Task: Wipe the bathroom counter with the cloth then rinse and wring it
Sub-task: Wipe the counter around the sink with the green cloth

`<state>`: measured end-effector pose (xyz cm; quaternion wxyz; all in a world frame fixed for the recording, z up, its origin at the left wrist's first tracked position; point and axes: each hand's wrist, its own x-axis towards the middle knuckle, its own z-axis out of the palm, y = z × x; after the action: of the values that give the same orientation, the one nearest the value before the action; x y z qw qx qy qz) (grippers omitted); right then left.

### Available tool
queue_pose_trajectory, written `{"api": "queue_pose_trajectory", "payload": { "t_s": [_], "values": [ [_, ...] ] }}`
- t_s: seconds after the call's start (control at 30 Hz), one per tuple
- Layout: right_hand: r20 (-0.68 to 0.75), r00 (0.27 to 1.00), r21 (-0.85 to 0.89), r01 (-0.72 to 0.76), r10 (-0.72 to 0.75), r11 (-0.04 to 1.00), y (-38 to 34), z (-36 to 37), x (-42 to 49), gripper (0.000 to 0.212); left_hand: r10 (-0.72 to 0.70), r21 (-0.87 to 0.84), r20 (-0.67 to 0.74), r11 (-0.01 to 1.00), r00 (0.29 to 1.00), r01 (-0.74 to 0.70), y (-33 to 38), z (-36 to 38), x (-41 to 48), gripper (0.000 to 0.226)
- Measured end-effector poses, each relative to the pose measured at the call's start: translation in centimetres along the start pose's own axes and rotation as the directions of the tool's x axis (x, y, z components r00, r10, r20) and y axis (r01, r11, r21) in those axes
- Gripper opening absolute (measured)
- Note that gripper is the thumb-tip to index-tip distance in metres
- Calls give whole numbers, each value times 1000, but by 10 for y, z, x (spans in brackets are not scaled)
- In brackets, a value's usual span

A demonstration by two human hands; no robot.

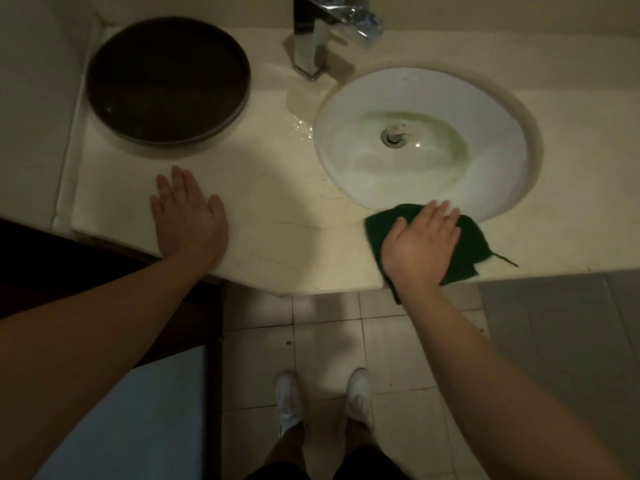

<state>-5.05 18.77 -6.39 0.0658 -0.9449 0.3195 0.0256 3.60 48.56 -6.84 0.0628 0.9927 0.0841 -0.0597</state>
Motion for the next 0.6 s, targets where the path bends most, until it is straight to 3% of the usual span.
{"api": "queue_pose_trajectory", "payload": {
  "t_s": [0.13,0.3,0.47,0.6],
  "values": [
    [72,955,51,286,-289,957,-112,14,-34,70,-5,15,8,1000,1000,5,-1,-1,2,63],
    [93,937,106,328,-338,939,-196,19,33,69,0,-21,-29,1000,1000,-1,-4,3,2,63],
    [86,906,16,415,-415,909,-248,23,84,70,-2,-18,-55,1000,999,1,-6,9,3,64],
    [119,795,-15,601,-595,799,-250,21,66,69,-4,-89,-67,996,998,-2,-7,6,3,63]
  ]
}}
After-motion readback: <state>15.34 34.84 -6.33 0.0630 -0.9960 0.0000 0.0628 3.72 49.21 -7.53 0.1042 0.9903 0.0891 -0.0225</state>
